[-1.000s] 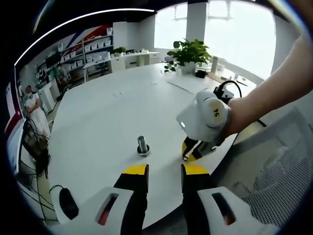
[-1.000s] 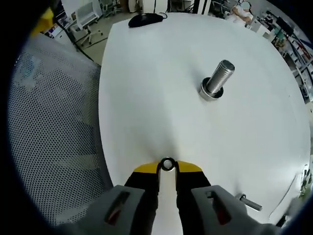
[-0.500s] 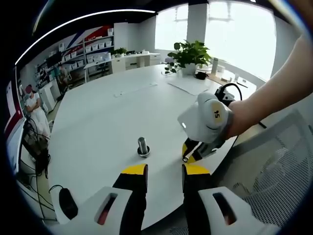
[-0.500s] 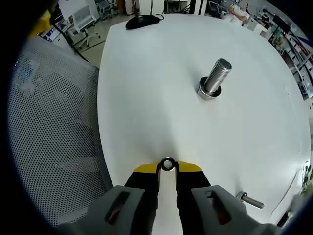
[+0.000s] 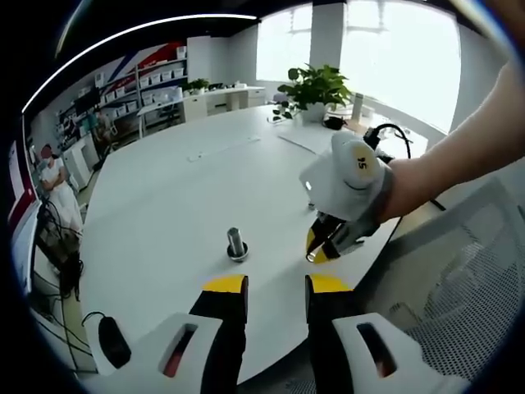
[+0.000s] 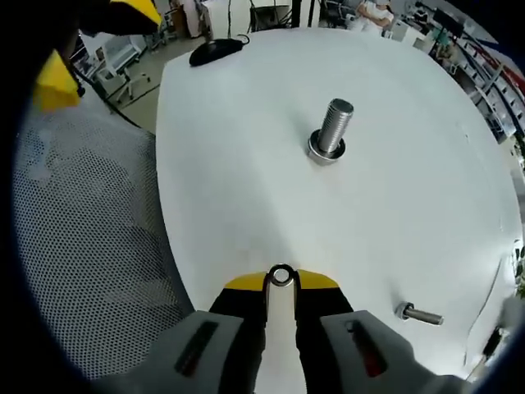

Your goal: Place the washer onto the threaded stud by aligning its center hole with the stud, sliding it down to the base, and recovering from edge contact or off-axis alignment until the washer reaches the visible bottom stop.

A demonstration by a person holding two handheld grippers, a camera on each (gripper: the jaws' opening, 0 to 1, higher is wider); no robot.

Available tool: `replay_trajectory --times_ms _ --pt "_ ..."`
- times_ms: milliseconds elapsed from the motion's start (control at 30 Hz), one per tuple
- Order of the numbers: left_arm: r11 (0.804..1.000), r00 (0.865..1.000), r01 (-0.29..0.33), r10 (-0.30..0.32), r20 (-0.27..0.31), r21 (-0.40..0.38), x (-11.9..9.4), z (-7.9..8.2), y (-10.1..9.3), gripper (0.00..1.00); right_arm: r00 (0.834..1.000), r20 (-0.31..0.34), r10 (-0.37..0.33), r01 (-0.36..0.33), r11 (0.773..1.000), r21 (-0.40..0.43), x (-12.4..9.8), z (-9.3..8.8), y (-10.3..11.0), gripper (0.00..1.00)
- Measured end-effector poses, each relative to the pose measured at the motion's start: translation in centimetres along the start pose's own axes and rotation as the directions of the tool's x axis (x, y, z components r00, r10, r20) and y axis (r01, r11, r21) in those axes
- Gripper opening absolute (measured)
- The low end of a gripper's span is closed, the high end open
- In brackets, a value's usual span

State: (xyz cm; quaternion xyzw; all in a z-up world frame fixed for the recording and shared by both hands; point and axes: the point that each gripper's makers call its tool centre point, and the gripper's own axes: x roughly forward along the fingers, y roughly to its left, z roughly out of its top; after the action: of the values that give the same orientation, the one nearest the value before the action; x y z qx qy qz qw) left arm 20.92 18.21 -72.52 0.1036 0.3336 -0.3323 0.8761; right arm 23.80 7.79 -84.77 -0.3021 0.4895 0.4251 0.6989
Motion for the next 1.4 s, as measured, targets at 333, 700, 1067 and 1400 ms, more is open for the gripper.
replay_trajectory --times_ms 333,700,1067,1400 --pt "1.000 1.000 0.029 -0.029 0.007 0.011 0.1 0.2 -0.7 0.26 0.997 0.029 -0.067 0.064 0.992 0.108 -3.4 -2.9 -2.9 0.13" --pt "0.998 0.998 0.063 -0.063 0.010 0.002 0.1 0.3 -1.4 0.27 0.991 -0.003 -0.134 0.132 0.973 0.187 -6.5 -6.2 -6.4 0.14" --pt "0.998 0.998 0.068 -0.068 0.005 -0.008 0.2 0.0 -1.4 0.29 0.988 -0.007 -0.157 0.156 0.974 0.161 -7.3 -5.3 -9.0 0.14" --pt "0.997 0.997 0.073 -0.073 -0.002 -0.011 0.2 -0.1 -1.5 0.29 0.989 -0.027 -0.144 0.147 0.980 0.134 -7.9 -5.0 -9.5 0.14"
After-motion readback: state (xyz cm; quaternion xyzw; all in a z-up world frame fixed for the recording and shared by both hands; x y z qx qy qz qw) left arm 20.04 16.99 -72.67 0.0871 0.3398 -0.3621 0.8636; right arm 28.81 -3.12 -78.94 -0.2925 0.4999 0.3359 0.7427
